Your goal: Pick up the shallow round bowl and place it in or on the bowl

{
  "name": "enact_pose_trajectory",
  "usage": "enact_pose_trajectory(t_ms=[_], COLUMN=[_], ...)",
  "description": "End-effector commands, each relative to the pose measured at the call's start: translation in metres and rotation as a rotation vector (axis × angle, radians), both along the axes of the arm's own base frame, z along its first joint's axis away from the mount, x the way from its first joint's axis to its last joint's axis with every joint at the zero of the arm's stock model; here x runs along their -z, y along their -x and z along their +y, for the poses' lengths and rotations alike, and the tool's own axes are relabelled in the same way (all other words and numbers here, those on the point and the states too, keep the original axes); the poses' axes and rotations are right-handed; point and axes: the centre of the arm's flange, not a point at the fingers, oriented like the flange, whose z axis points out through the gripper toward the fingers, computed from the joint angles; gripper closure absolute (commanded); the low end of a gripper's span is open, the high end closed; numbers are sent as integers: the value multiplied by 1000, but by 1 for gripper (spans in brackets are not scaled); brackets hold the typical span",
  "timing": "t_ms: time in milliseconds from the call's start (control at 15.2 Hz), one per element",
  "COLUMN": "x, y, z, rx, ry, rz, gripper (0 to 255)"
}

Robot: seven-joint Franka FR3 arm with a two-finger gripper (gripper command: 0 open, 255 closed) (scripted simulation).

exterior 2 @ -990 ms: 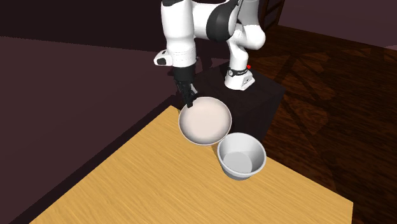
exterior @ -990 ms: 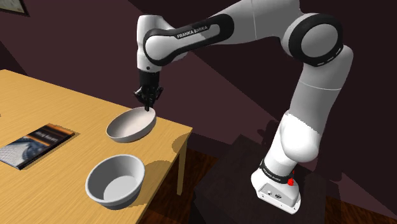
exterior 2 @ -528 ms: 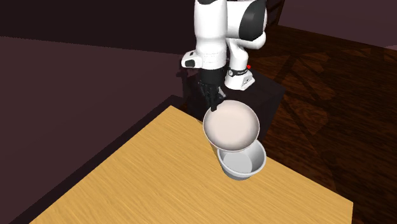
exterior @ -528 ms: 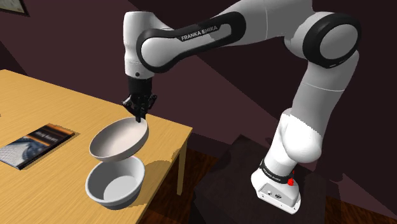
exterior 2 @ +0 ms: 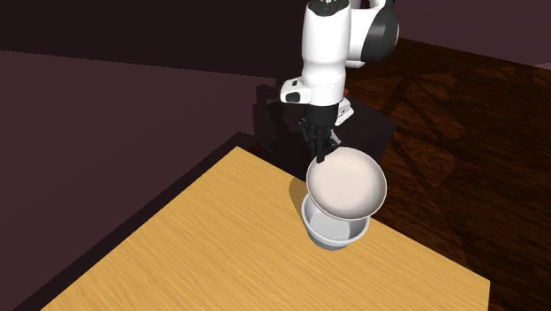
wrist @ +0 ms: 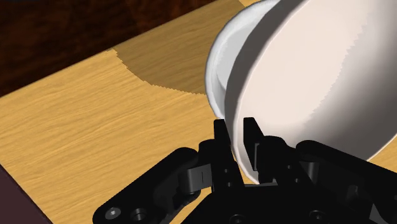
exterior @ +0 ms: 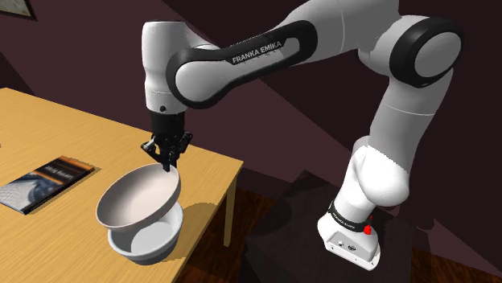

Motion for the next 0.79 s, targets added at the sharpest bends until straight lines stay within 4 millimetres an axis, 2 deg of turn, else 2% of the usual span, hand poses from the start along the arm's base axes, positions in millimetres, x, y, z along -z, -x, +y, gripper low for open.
enact_pose_trajectory(t_ms=[0,726], x=[10,68], y=[1,1], z=[0,0], rx=[0,0], ry=[-1,-1], rz=[-1,-1], gripper=[255,255])
